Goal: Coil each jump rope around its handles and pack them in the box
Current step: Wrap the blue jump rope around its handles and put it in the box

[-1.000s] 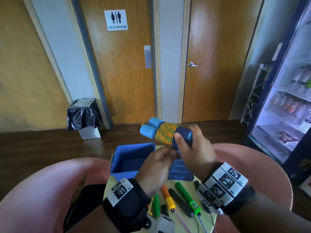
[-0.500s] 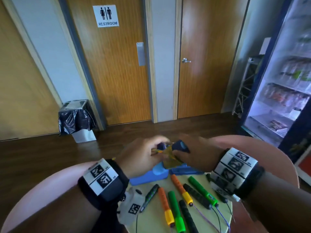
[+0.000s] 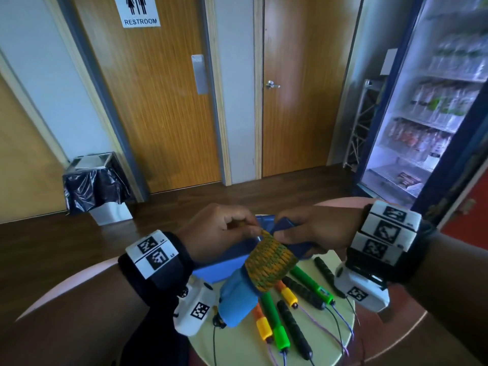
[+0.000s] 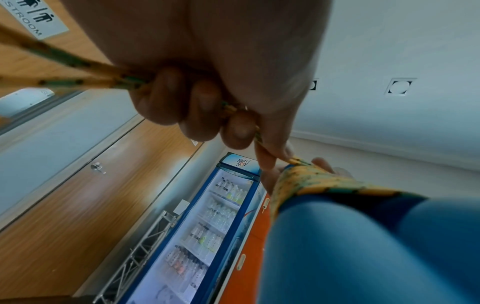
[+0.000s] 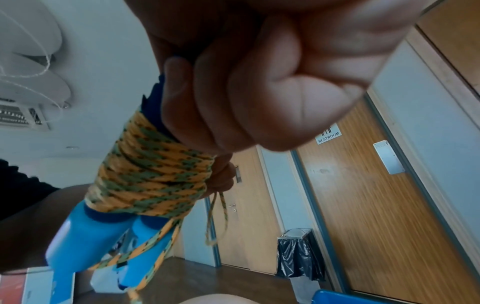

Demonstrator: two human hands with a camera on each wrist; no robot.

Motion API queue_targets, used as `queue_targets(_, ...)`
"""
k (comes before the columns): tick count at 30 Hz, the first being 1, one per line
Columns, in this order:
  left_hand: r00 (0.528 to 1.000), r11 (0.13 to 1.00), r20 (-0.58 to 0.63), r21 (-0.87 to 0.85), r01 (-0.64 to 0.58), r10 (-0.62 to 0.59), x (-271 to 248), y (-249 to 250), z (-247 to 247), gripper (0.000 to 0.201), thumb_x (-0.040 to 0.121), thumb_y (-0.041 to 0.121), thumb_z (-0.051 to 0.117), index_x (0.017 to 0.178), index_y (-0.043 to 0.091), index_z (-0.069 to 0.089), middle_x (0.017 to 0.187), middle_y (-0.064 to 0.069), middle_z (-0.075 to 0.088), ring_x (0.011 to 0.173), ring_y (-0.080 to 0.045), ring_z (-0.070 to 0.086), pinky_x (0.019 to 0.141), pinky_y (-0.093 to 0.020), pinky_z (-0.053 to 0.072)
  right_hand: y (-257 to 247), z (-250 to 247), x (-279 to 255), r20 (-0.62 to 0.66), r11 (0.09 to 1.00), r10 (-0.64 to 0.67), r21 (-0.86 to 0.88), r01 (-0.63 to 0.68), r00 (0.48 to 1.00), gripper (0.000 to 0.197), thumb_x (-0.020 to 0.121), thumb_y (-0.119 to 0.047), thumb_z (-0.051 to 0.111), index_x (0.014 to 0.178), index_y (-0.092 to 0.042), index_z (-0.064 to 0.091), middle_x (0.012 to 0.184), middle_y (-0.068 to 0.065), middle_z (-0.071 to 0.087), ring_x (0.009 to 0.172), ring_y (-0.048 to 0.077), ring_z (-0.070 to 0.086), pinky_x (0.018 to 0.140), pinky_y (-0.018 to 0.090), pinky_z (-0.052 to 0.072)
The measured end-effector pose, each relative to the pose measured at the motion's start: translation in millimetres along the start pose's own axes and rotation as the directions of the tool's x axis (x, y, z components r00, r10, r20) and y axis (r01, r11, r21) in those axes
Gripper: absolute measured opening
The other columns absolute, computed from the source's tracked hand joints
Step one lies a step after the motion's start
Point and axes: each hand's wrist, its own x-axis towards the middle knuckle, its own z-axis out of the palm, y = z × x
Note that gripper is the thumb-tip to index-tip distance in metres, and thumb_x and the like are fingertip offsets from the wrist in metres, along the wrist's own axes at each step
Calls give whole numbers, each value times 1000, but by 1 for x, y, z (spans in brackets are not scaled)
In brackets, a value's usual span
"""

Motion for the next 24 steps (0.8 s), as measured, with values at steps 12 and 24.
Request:
queue_targets(12, 1000, 970, -19, -241, 3, -8, -1, 4, 1, 11, 89, 33, 66, 78, 30, 70, 63, 3, 63, 58, -10, 58, 60, -21, 46, -19, -9, -22, 166, 953, -101, 298, 48, 981, 52, 91, -26, 47, 98, 26, 43, 57, 32, 35, 46, 18, 31, 38, 18, 26)
queue_targets(24, 779, 480, -276, -876, 37, -564, 10, 37, 67, 20, 84, 10, 58, 67, 13, 67, 61, -18, 52, 47, -14, 41, 40, -20, 29, -22, 31, 7, -383, 703, -237, 567, 430, 893, 40, 89, -40, 54, 104, -3, 50, 66, 15, 42, 50, 20, 38, 45, 24, 29)
